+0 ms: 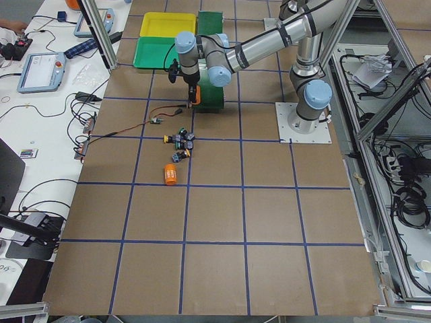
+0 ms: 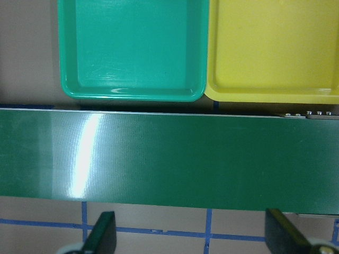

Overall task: Sort buttons by color to trays
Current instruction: 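Carry the orange battery with the left gripper to the conveyor's near end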

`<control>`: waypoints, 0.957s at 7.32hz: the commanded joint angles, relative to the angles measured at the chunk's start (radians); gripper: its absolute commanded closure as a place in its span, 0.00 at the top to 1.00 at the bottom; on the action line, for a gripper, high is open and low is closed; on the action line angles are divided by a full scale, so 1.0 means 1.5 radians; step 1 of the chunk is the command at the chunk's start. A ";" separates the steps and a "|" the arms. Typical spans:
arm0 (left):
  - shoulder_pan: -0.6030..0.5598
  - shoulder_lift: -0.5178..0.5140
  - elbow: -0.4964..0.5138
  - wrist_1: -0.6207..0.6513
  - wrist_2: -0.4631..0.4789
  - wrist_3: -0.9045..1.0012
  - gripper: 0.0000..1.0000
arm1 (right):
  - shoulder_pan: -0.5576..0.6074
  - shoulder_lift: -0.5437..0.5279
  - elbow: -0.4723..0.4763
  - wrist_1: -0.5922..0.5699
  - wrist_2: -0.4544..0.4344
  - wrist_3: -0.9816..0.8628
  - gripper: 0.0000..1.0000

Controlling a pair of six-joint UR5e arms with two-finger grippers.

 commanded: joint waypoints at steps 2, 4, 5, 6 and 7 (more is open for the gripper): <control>-0.029 0.026 -0.036 -0.002 0.005 0.022 0.00 | 0.000 0.000 0.001 0.000 0.000 0.000 1.00; -0.024 0.021 -0.036 0.000 0.006 0.052 0.00 | -0.001 0.000 0.001 0.000 0.000 0.000 1.00; -0.023 0.019 -0.041 0.001 0.008 0.056 0.00 | -0.001 0.000 0.001 0.000 0.000 0.000 1.00; -0.024 0.012 -0.041 0.003 0.008 0.054 0.23 | -0.001 0.000 0.001 0.000 0.000 0.000 1.00; -0.027 0.012 -0.041 0.002 0.008 0.049 0.45 | -0.001 0.000 0.001 0.000 0.000 0.000 1.00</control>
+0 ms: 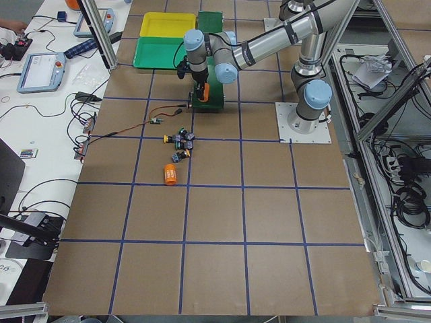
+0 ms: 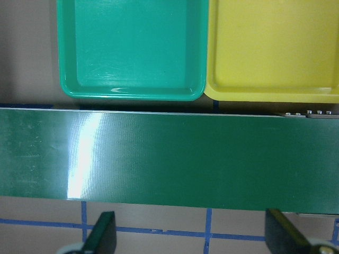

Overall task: Sort buttons by color to trays
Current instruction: 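Lower the battery onto the belt and open the left gripper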

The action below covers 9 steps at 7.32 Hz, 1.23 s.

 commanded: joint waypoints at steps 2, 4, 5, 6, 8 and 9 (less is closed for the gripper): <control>-0.005 0.000 -0.002 -0.009 -0.003 -0.006 0.97 | 0.000 -0.001 0.000 0.000 0.000 -0.001 1.00; -0.007 0.014 -0.003 -0.028 -0.004 -0.006 1.00 | -0.003 0.000 0.000 0.000 -0.002 -0.007 1.00; -0.007 0.022 -0.001 -0.036 -0.004 -0.006 1.00 | -0.003 -0.001 -0.001 0.000 -0.002 -0.006 1.00; -0.007 0.034 0.013 -0.041 -0.002 -0.006 1.00 | -0.008 -0.001 -0.001 0.001 -0.006 -0.008 1.00; 0.023 0.035 0.095 -0.068 0.020 0.001 1.00 | -0.003 -0.004 -0.015 -0.001 -0.022 -0.034 1.00; 0.066 0.016 0.133 -0.063 0.050 0.013 1.00 | -0.004 -0.007 -0.018 0.002 -0.043 -0.037 1.00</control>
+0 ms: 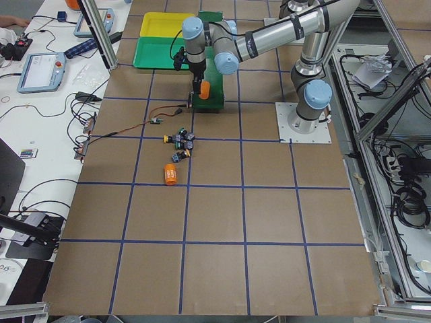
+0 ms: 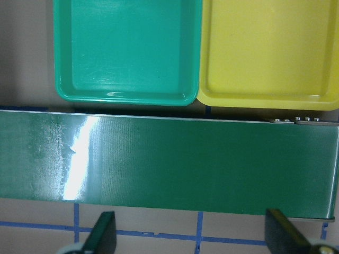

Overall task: Sort buttons by color to trays
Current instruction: 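Lower the battery onto the belt and open the left gripper, then move right gripper to belt's far end while left reaches for battery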

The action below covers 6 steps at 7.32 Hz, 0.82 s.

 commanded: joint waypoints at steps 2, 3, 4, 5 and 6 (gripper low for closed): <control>0.148 -0.068 0.087 0.021 0.028 0.091 1.00 | 0.007 0.010 0.000 0.002 -0.014 -0.005 1.00; 0.190 -0.104 0.088 0.091 0.032 0.104 1.00 | 0.008 0.017 0.001 0.001 -0.015 -0.004 1.00; 0.226 -0.139 0.091 0.147 0.025 0.104 1.00 | 0.012 0.030 0.001 -0.007 0.007 -0.005 1.00; 0.267 -0.177 0.102 0.151 0.022 0.104 1.00 | 0.021 0.059 0.001 -0.058 0.052 -0.013 1.00; 0.276 -0.214 0.127 0.151 0.024 0.103 1.00 | 0.036 0.072 0.003 -0.087 0.090 -0.069 1.00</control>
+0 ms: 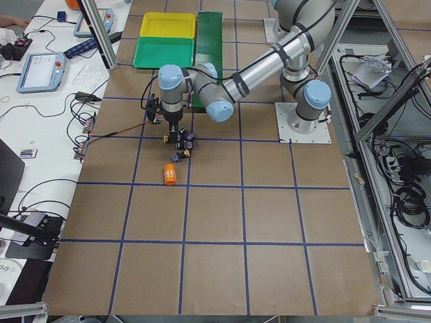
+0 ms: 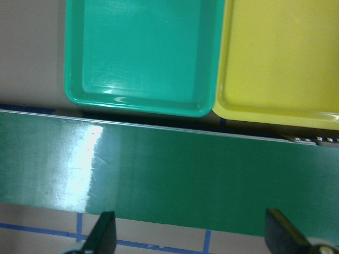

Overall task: Sort buttons by color to trays
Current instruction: 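Move right gripper to belt's far end while left reaches for battery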

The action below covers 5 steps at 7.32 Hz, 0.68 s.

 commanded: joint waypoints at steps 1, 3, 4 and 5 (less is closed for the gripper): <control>0.030 -0.076 0.060 0.004 0.004 0.003 1.00 | 0.023 0.037 0.012 -0.042 0.049 -0.149 1.00; 0.034 -0.116 0.112 0.004 0.006 0.025 1.00 | 0.023 0.040 0.071 -0.044 0.042 -0.322 1.00; 0.035 -0.131 0.116 0.004 0.008 0.024 1.00 | 0.021 0.037 0.092 -0.045 0.039 -0.371 1.00; 0.036 -0.139 0.118 0.005 0.008 0.024 1.00 | 0.018 0.035 0.123 -0.055 0.039 -0.379 1.00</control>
